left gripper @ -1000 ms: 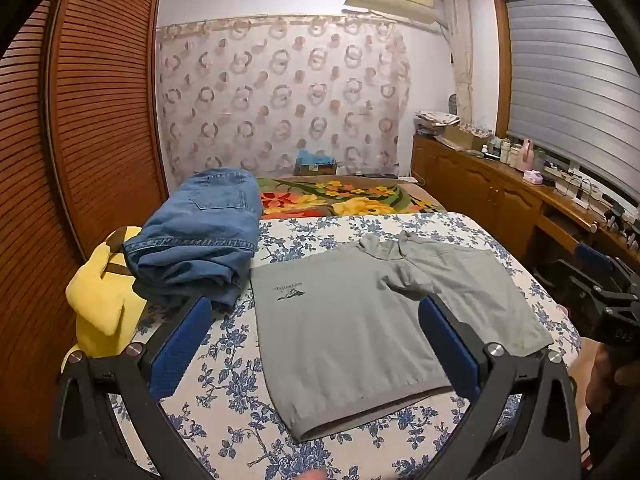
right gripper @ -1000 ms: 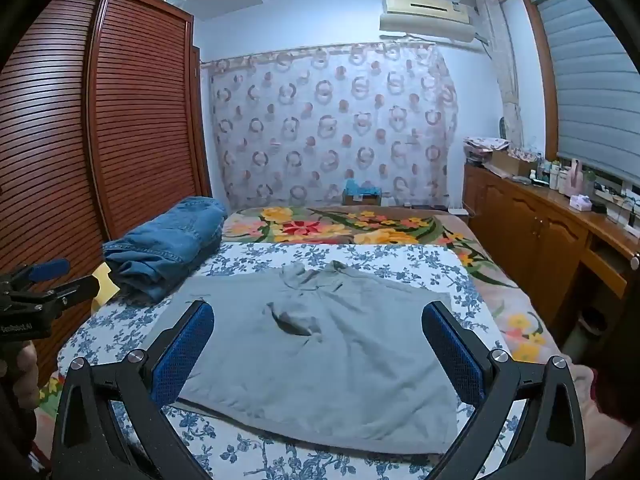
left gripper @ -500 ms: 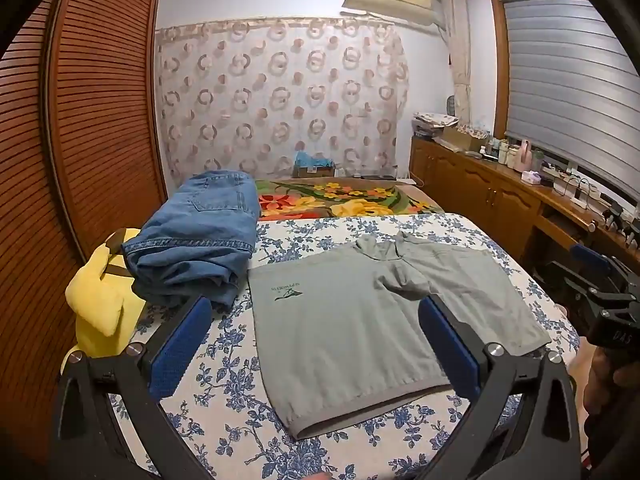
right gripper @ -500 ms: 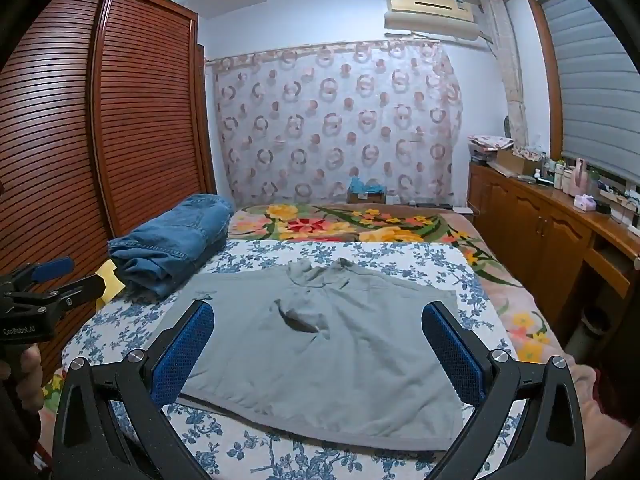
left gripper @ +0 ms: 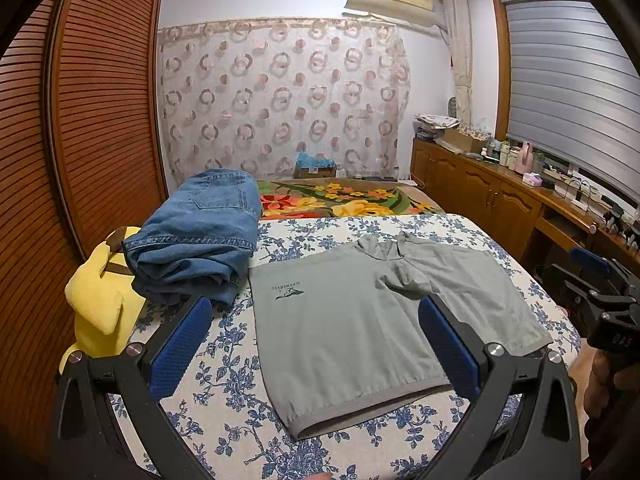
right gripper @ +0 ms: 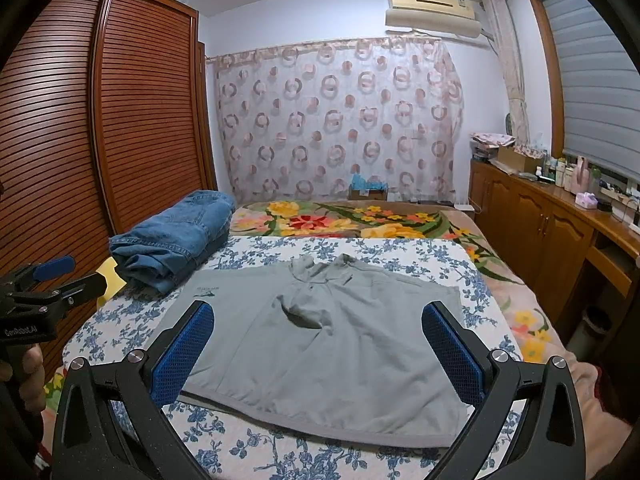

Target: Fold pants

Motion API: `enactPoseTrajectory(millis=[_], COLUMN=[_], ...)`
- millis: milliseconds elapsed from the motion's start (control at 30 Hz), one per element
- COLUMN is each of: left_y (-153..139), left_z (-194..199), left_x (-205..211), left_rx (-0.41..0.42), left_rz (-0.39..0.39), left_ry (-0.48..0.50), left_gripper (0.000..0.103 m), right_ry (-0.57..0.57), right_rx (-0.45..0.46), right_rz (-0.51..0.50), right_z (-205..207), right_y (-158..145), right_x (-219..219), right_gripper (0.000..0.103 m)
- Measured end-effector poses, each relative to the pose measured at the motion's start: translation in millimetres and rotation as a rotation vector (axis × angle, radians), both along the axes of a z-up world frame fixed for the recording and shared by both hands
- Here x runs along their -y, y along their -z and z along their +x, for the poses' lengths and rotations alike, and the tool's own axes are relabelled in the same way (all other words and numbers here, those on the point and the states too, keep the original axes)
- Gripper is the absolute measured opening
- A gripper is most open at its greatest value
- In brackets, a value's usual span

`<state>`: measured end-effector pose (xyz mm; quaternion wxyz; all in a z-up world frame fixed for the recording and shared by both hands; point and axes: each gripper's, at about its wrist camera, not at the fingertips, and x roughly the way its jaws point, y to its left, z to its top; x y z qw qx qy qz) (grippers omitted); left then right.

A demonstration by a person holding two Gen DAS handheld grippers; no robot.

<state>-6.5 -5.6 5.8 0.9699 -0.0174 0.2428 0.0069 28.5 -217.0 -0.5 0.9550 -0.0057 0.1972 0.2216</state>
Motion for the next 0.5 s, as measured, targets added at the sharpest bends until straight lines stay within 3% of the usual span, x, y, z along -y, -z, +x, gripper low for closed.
enactPoseTrajectory(millis=[500], left_y=[0.2], left_z=[-1.8], left_x=[-1.2], left_rx=[0.006], left_rz=[-0.001], left_ry=[0.0], left_gripper=[0.103], right_ry=[0.002], right_rx=[-0.001], right_rz=[0.003], right_z=[-0.6], right_y=[-0.8], right_x=[1.3], right_gripper=[0.103])
